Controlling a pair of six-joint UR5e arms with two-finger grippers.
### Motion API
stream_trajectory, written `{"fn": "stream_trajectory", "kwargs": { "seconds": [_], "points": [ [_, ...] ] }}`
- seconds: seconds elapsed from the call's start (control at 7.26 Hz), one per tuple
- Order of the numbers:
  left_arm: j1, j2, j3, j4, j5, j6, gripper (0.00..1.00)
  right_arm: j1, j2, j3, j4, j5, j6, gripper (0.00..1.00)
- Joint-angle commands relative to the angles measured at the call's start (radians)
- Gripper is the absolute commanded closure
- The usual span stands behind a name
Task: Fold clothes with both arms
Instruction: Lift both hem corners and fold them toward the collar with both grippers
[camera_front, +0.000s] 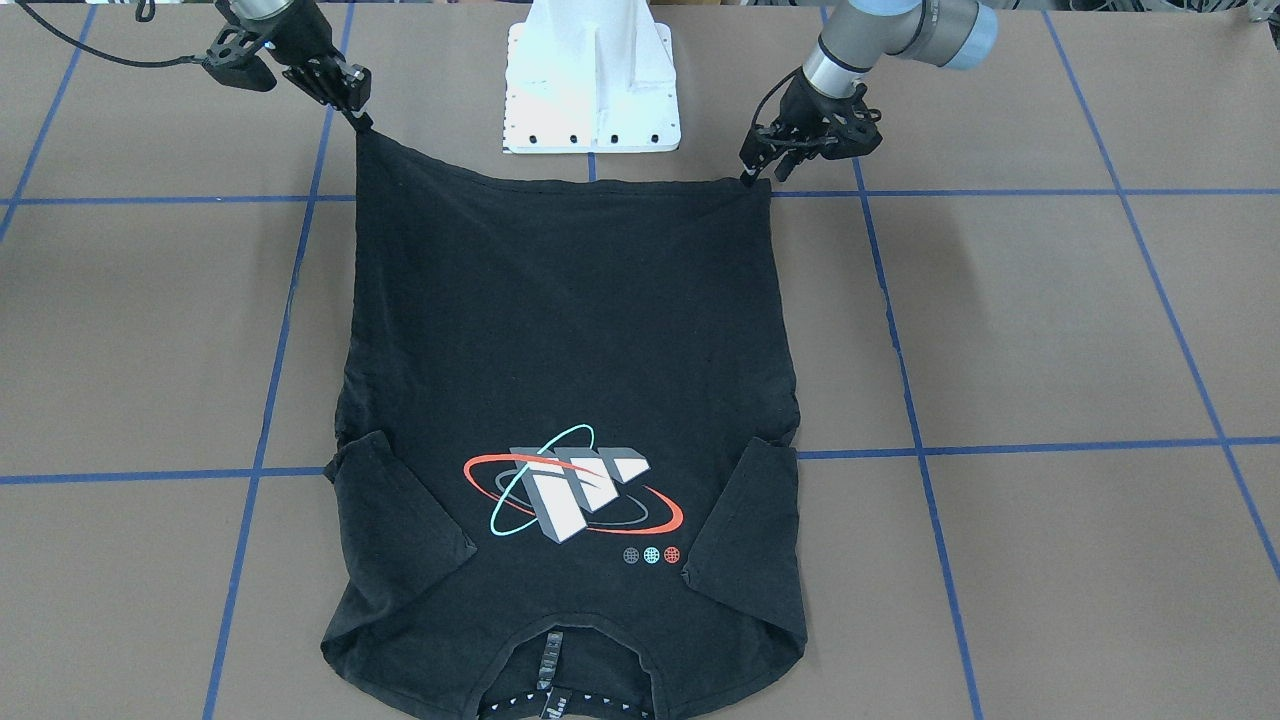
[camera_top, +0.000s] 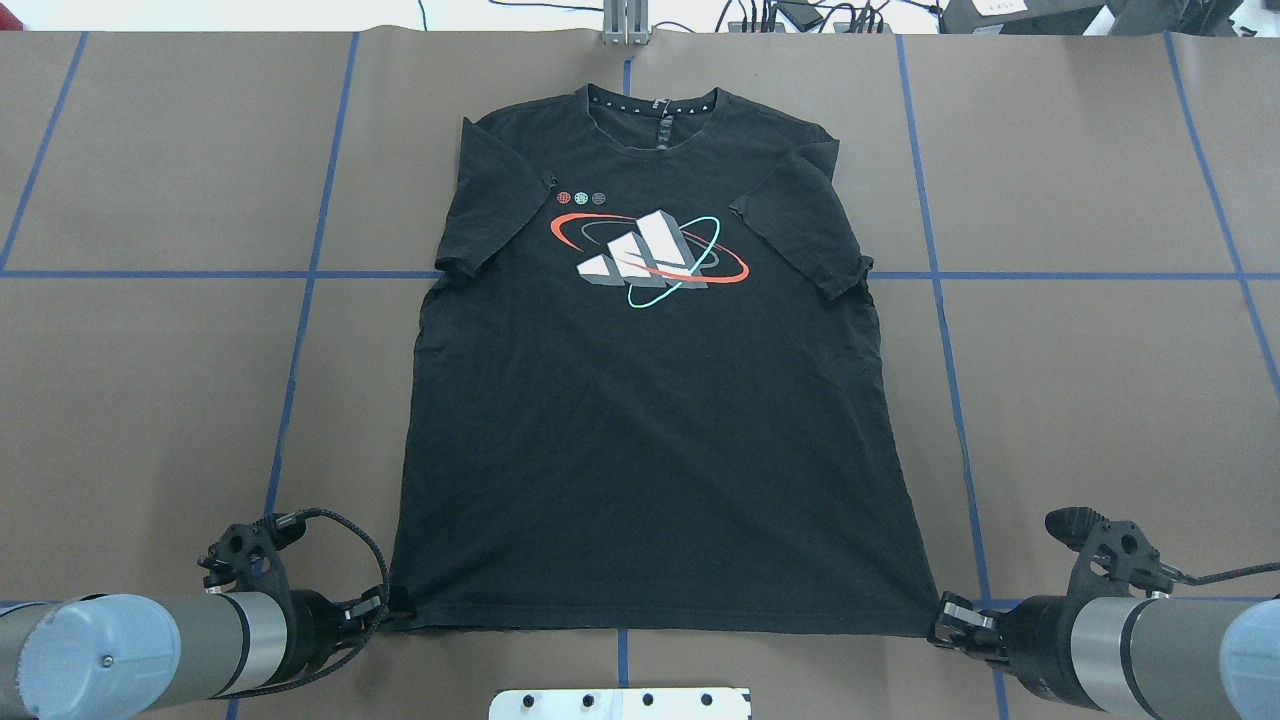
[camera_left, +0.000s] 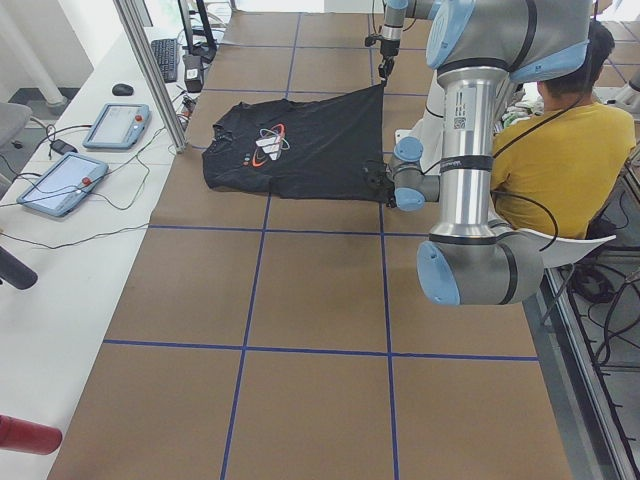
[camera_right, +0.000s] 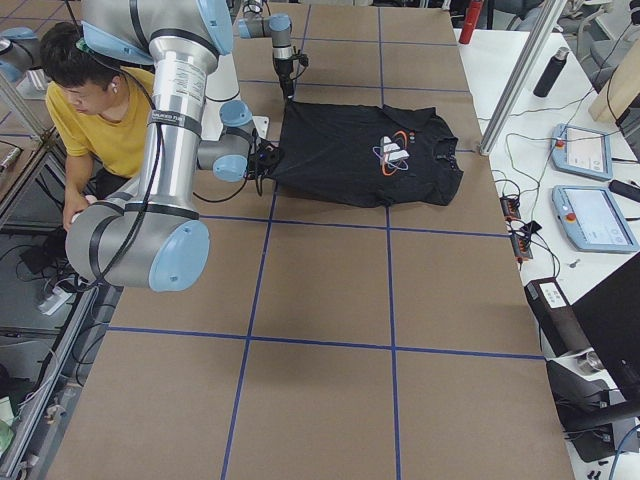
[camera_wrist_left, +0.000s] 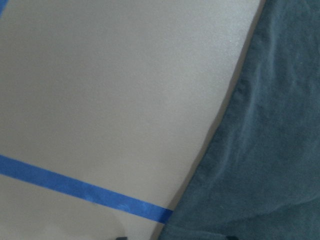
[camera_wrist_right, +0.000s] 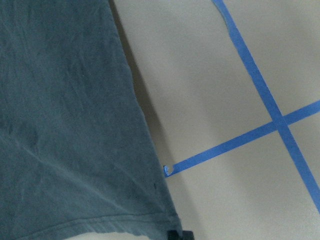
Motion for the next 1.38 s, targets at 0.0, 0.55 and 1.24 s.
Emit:
{"fn": "stream_trajectory", "kwargs": {
  "seconds": [0.0, 0.55, 1.24],
  "points": [
    [0.001, -0.003, 0.002, 0.000, 0.000, -0.001, 0.41, 0.000, 0.001, 0.000, 0.000, 0.000, 0.000, 1.00],
    [-0.005, -0.002, -0.025, 0.000, 0.000, -0.001, 1.00, 0.000, 0.002, 0.000, 0.000, 0.002, 0.000, 1.00],
    [-0.016, 0.092, -0.387, 0.182, -0.076, -0.001, 1.00, 0.005, -0.154, 0.212, 0.000, 0.121, 0.002, 1.00]
  ]
}}
